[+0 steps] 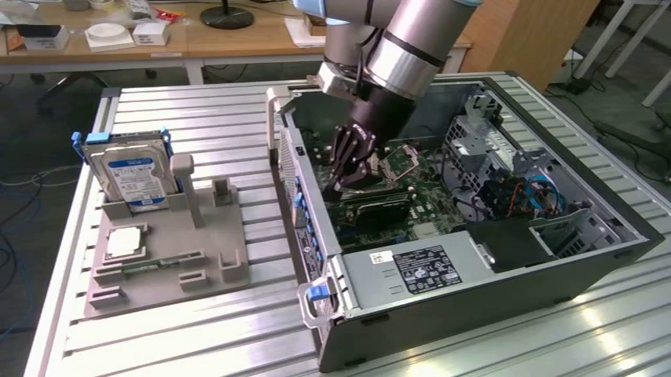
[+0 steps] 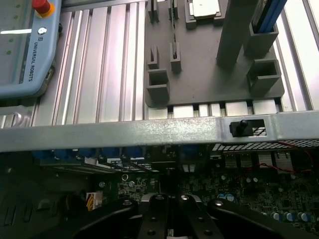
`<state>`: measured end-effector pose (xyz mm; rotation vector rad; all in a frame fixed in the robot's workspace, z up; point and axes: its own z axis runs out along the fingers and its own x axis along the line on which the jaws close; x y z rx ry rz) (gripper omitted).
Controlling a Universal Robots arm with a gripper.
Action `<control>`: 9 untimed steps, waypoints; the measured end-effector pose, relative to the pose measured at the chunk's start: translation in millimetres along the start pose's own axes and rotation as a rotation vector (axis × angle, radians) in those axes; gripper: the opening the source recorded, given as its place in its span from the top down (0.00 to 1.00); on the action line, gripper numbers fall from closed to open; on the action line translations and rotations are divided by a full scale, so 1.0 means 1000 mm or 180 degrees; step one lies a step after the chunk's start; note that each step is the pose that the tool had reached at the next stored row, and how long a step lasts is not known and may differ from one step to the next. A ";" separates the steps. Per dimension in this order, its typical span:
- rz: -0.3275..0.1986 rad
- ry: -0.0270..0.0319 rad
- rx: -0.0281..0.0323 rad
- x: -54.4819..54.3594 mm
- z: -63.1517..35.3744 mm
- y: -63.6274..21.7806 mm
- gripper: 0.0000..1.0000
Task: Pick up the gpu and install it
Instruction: 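Press down on the gpu until it lock into place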
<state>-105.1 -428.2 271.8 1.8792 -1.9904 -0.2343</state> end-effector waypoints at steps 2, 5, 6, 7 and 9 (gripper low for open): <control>-0.0001 0.0000 -0.0007 0.000 -0.0013 -0.0030 0.90; -0.0002 -0.0002 -0.0007 0.000 -0.0010 -0.0050 0.90; -0.0002 -0.0003 -0.0005 0.000 -0.0004 -0.0057 0.90; -0.0001 -0.0004 -0.0001 -0.001 0.0002 -0.0064 0.90; 0.0000 -0.0004 0.0009 -0.001 0.0012 -0.0073 0.90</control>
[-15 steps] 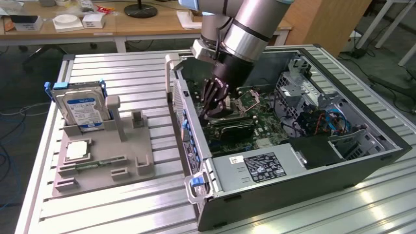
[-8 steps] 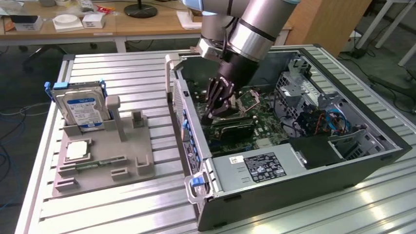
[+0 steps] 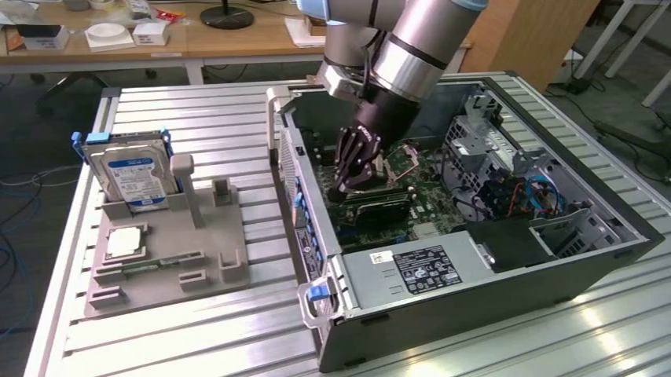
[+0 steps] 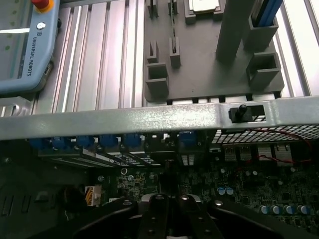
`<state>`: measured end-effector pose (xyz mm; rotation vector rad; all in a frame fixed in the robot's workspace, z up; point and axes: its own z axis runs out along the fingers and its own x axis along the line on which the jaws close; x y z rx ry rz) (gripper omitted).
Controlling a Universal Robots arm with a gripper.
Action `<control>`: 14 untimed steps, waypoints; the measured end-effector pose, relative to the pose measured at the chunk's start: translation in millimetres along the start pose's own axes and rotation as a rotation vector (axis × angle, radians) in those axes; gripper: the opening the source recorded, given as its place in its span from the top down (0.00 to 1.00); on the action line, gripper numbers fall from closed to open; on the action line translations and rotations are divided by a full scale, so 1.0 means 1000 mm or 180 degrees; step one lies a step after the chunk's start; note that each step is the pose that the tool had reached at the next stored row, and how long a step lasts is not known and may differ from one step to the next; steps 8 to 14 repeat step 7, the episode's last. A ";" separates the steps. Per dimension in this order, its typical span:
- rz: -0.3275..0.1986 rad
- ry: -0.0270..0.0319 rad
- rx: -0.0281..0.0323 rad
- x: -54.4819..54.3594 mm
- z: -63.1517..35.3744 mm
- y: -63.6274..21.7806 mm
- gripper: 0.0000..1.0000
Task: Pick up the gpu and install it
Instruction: 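Press down on the gpu until it lock into place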
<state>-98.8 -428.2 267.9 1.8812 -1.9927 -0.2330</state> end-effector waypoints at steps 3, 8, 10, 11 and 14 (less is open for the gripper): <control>0.0000 0.0001 0.0000 0.000 -0.0001 0.0000 0.90; 0.0000 0.0000 0.0000 0.000 0.0000 -0.0001 0.90; 0.0000 0.0000 0.0000 0.000 0.0000 -0.0001 0.90; 0.0000 0.0000 0.0000 0.000 0.0000 -0.0001 0.90; 0.0000 0.0000 0.0000 0.000 0.0000 -0.0001 0.90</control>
